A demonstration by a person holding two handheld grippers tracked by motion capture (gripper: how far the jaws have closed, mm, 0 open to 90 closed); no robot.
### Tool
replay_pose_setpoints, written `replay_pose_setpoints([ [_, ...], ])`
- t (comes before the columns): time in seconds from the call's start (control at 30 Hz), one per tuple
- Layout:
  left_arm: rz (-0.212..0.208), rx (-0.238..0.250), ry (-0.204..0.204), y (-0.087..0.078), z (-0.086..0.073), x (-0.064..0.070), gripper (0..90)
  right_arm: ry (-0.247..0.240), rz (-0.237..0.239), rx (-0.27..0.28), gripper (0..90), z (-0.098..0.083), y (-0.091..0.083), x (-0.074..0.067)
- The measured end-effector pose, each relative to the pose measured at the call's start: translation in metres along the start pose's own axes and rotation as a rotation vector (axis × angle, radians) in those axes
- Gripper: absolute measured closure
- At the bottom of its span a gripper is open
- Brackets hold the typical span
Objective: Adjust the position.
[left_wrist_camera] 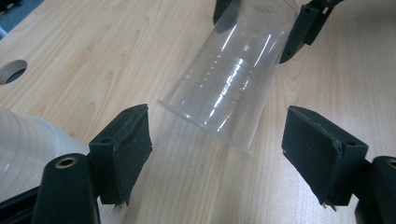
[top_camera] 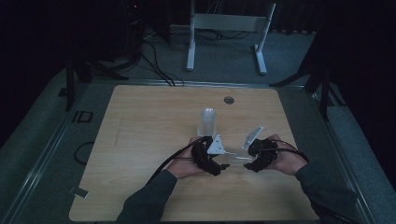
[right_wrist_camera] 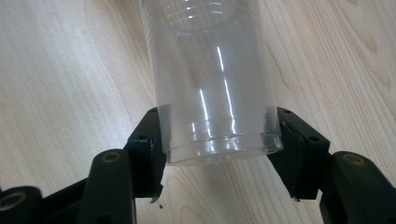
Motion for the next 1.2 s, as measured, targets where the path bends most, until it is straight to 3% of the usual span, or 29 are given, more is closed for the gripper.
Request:
replay_pose_setpoints([
  [0.3, 0.015, 0.006, -0.042, 0.000, 0.000, -0.005, 24.3, 0.081, -0.028, 0.016, 41.6, -0.007, 0.005, 0.009],
  [0.83, 0.036, 0.008, -0.087, 0.001, 0.000, -0.011, 24.7, 0.280, -0.074, 0.081, 41.7, -0.017, 0.014, 0.022],
  [1.2, 0.044, -0.003, -0.102, 0.004, 0.000, -0.012, 24.7, 0.366, -0.107, 0.116, 41.7, -0.026, 0.018, 0.029],
])
Point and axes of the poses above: each handheld gripper's, and its own axes: y roughly forward along the jaws, z roughly out of its top, x roughly to its right, the point moved 10 cm from there along y, roughly forward along the jaws, and after that the axes turned 12 degrees about -x, right-handed, at the moved point
